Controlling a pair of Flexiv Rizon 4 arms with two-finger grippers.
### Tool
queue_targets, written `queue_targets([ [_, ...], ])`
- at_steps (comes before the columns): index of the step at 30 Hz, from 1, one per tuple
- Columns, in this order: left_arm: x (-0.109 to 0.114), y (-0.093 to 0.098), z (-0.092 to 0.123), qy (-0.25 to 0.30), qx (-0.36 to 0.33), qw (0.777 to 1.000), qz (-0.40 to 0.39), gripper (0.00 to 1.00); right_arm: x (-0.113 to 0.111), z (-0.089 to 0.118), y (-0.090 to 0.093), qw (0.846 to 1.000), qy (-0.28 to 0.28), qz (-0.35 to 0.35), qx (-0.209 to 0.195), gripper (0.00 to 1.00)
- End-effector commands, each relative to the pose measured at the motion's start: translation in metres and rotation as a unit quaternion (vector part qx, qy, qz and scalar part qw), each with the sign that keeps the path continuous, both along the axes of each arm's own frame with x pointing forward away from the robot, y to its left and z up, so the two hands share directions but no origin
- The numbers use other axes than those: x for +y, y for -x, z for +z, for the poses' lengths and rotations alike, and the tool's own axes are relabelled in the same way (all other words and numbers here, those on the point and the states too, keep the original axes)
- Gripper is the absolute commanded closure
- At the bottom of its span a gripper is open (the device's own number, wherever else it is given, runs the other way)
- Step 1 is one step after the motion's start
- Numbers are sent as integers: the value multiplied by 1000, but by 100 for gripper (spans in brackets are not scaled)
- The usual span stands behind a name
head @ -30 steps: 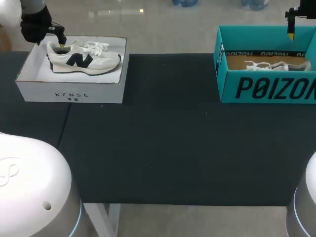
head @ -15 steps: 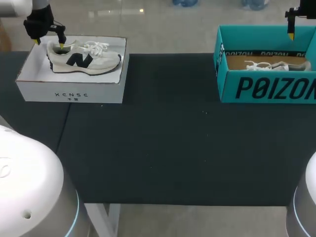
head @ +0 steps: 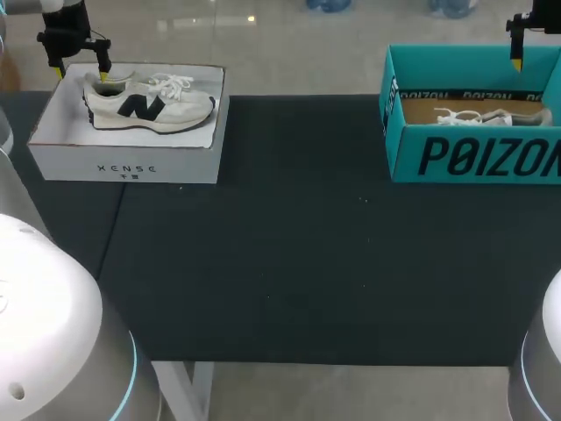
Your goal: Take the shoe out of the shoebox, open the shoe tongue, remove and reinsert the insole, then place the shoe into the shoebox
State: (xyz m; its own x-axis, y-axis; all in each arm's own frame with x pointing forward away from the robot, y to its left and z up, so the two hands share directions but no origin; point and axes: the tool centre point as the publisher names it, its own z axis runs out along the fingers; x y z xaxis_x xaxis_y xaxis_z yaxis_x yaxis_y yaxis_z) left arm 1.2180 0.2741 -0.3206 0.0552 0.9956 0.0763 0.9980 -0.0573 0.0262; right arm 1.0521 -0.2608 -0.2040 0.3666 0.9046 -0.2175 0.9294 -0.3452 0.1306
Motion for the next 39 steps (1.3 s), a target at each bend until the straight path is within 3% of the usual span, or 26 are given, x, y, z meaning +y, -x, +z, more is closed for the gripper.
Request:
queue_targets([
  [1,2,-10,-9,2,40,999,2,0,0,0,1,1000,0,0,0,0],
  [19,6,-26,-39,5,56,998,14,0,0,0,1,1000,0,0,0,0],
  [39,-1,-36,-41,23,58,998,33,0,0,0,1,1000,0,0,0,0],
])
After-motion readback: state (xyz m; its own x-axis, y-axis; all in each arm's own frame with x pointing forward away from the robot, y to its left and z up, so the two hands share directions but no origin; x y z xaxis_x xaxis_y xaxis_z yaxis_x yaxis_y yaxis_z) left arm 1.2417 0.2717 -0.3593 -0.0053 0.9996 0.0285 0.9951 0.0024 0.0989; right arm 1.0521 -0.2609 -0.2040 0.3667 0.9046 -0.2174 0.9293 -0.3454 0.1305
